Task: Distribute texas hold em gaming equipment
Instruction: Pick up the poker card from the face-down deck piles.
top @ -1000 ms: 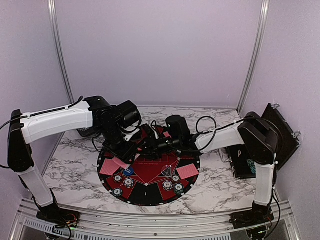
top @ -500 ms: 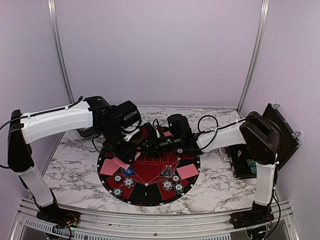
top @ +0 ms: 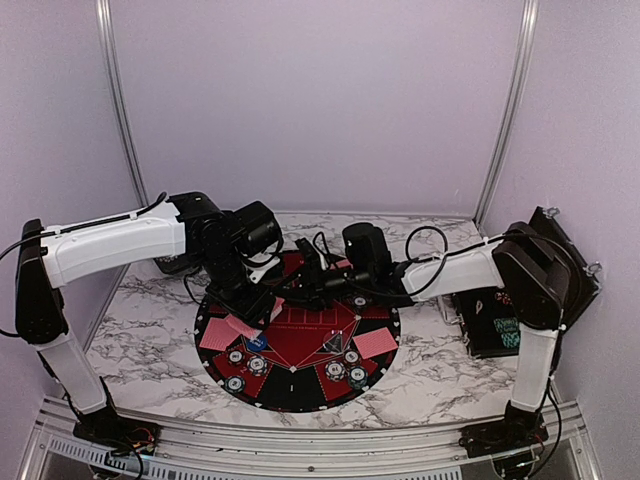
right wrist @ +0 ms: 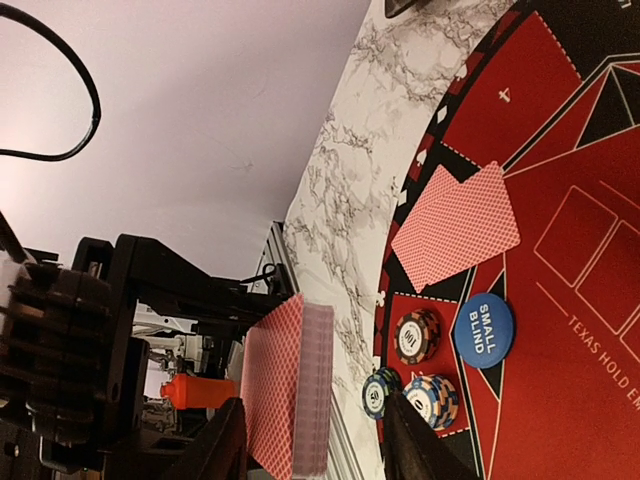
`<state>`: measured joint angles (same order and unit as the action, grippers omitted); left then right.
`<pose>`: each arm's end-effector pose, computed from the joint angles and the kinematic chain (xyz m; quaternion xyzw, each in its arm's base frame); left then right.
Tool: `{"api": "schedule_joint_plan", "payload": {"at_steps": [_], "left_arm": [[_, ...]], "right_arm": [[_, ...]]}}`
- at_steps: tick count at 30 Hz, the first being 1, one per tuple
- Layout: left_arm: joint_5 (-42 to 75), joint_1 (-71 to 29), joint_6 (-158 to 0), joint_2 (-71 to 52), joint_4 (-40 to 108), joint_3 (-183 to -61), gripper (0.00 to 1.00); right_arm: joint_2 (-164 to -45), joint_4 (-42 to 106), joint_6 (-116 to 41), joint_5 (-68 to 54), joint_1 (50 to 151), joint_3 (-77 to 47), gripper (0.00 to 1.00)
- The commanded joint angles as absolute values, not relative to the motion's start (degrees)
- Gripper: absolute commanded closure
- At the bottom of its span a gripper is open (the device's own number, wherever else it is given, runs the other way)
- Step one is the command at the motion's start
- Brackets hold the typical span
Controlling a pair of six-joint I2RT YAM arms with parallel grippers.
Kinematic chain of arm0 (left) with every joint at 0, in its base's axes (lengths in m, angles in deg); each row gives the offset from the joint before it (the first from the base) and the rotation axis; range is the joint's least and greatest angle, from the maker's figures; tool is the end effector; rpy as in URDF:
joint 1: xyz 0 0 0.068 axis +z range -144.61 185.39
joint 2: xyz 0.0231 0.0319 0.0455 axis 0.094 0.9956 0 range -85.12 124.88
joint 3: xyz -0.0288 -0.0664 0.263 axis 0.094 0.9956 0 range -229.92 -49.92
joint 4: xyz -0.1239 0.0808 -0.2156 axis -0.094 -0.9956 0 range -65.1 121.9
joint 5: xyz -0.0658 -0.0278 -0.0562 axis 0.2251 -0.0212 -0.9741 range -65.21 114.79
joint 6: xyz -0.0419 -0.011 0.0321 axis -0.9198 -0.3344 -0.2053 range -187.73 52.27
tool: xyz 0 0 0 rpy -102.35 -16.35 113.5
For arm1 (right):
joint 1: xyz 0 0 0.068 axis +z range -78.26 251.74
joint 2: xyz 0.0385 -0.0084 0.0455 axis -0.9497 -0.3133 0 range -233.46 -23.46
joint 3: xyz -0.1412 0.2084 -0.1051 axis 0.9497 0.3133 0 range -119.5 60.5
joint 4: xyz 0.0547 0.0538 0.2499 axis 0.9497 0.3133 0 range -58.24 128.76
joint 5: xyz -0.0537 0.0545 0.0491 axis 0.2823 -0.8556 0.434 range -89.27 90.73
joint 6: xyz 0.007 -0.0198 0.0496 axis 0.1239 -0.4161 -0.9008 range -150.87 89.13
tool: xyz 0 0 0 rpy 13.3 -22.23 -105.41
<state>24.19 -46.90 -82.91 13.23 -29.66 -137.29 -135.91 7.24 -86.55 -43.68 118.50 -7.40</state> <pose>0.2097 -0.2717 0.2824 0.3153 0.9368 -0.0887 0.1233 0.2771 0.3310 0.1944 -0.1571 0.7731 0.6077 0.0912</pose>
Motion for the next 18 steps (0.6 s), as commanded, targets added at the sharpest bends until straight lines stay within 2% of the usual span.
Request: {"api": "schedule_joint_plan", "payload": {"at_steps": [1,9,18], "left_arm": [[23.48,-47.07,-82.86,12.51,-30.42,-137.9,0.47],[23.38,-47.03,-82.94,12.75,-30.38,-137.99,0.47],[23.14,-47.07,-83.11,12.93,-30.39,-137.9,0.47]], "right_arm": [[-132.8,7.0,-86.04,-42.96,117.97,-6.36,0.57],[-131.32,5.09,-87.18,-42.99,118.01,-4.08,0.7],[-130.74,3.99,-87.99,-42.96,118.67,-3.27,0.76]]}}
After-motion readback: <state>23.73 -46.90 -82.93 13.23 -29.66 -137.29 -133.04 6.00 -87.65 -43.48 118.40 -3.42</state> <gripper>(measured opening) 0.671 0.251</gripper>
